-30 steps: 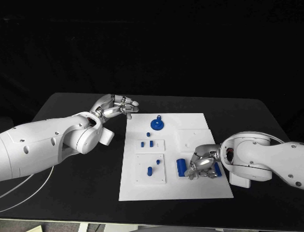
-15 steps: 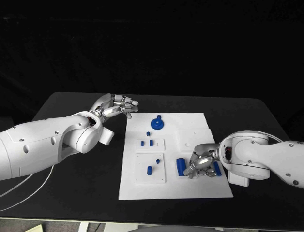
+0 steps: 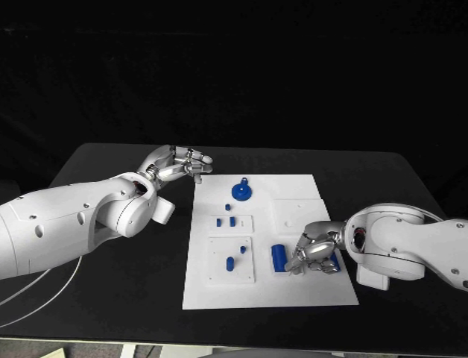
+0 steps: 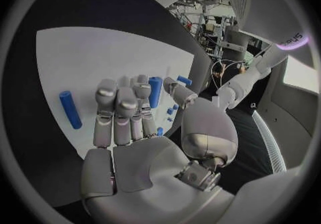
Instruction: Assemble the parts on the task board
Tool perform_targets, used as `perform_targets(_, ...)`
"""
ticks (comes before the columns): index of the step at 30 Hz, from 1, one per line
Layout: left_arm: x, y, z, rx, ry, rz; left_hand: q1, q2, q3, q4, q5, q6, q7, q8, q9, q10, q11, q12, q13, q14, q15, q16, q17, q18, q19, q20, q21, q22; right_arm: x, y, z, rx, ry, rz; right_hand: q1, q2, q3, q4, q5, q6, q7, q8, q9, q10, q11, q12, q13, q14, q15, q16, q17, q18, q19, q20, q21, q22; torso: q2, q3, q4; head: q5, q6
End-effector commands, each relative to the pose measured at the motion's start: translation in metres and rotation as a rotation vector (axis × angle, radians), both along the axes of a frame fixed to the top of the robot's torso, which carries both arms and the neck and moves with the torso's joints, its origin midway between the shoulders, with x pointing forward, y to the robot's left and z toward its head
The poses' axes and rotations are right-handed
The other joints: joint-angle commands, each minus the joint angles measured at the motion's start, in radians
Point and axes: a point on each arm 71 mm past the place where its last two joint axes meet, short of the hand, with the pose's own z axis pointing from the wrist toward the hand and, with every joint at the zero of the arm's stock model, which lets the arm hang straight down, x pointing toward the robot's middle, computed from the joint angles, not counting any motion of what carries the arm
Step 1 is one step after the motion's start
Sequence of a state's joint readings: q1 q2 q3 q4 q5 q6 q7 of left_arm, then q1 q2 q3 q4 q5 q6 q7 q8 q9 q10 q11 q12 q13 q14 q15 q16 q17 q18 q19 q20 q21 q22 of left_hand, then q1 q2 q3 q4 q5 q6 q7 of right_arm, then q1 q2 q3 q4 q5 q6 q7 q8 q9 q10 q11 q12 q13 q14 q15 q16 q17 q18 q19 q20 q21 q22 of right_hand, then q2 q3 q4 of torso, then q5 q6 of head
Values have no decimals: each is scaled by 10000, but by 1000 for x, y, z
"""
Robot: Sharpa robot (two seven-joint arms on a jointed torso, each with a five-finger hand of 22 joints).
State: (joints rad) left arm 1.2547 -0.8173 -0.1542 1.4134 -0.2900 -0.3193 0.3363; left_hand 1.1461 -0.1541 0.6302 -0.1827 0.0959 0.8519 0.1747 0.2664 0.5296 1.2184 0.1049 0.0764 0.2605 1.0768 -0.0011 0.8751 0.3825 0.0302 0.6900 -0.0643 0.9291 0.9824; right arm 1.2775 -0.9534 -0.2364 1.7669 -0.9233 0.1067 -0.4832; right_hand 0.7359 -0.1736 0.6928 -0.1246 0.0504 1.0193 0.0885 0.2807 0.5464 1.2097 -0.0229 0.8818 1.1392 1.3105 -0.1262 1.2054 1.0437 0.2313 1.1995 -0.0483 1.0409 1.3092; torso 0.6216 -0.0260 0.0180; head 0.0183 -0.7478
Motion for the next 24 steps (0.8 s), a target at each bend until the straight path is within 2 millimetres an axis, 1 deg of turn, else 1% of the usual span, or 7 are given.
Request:
perform_targets(1, 0, -2, 1, -92, -5, -93, -99, -19, -13, 58, -66, -59, -14, 56, -14, -94, -5, -59, 14, 8, 5, -36, 18, -27, -16, -340, -38, 14, 0, 0, 4, 863, -76, -227, -34, -233, -260, -53, -16, -186, 58, -34, 38, -41, 45, 50, 23, 20, 11, -46, -20, 305, -34, -33, 25, 96, -6, 6, -9, -16, 28)
perform_targets(3, 0, -1, 1, -87, -6, -86, -98, -20, -13, 58, -66, -59, -14, 56, -14, -95, -5, -59, 14, 8, 5, -37, 19, -27, -16, -340, -39, 15, 2, -3, 8, 978, -176, -316, -11, -234, -510, -109, 0, -246, 68, -30, 86, -63, 55, 65, 39, 24, 21, -60, -24, 305, -38, -60, -2, 77, -3, 4, -3, -31, 44)
perform_targets(7, 1, -1, 0, -73, -12, -57, -95, -21, -13, 58, -66, -59, -14, 57, -15, -95, -5, -59, 14, 8, 5, -38, 22, -27, -17, -340, -39, 17, 11, -12, 14, 1102, -418, -434, 32, -25, -1094, -357, 29, -310, 68, -18, 176, -96, 56, 87, 54, 19, 21, -83, -23, 305, -77, -95, -54, 60, -4, 3, -6, -64, 71)
perform_targets(11, 1, -2, 0, -80, -14, -78, -94, -22, -12, 58, -66, -59, -14, 58, -15, -95, -6, -59, 15, 8, 5, -40, 23, -27, -18, -340, -39, 18, 22, -26, 17, 963, -700, -778, 113, 46, -1231, -456, 45, -340, 71, -28, 200, -94, 57, 104, 62, 23, 21, -87, -19, 305, -80, -108, -70, 56, -9, -3, -13, -96, 97)
perform_targets(16, 1, -3, 0, -85, -12, -91, -90, -23, -11, 57, -65, -59, -14, 59, -16, -95, -6, -58, 15, 8, 5, -42, 27, -27, -19, -341, -40, 21, 34, -55, 26, 521, -942, -1215, 371, 211, -1330, -660, 63, -324, 61, -19, 241, -67, 49, 147, 77, 39, 13, -74, -1, 305, -58, -127, -71, 61, 1, 3, 13, -143, 147)
perform_targets(20, 1, -2, 0, -86, -6, -97, -87, -25, -11, 57, -65, -59, -15, 60, -16, -94, -6, -58, 15, 7, 5, -43, 30, -27, -20, -341, -41, 22, 35, -69, 27, 28, -710, -1080, 551, 356, -1365, -786, 31, -340, 71, -35, 259, -100, 56, 138, 71, 24, 18, -96, -1, 305, -69, -120, -97, 56, -1, 2, 2, -182, 163)
perform_targets(24, 1, -2, 0, -88, -5, -104, -76, -20, -6, 57, -59, -37, -23, 76, -12, -93, -7, -57, 16, 6, 4, -49, 38, -27, -24, -341, -43, 28, 31, -79, 28, -605, -780, -1061, 660, 404, -1396, -857, 19, -310, 67, -21, 281, -126, 54, 125, 62, 9, 21, -121, -7, 305, -94, -110, -122, 52, -3, 6, -9, -228, 174)
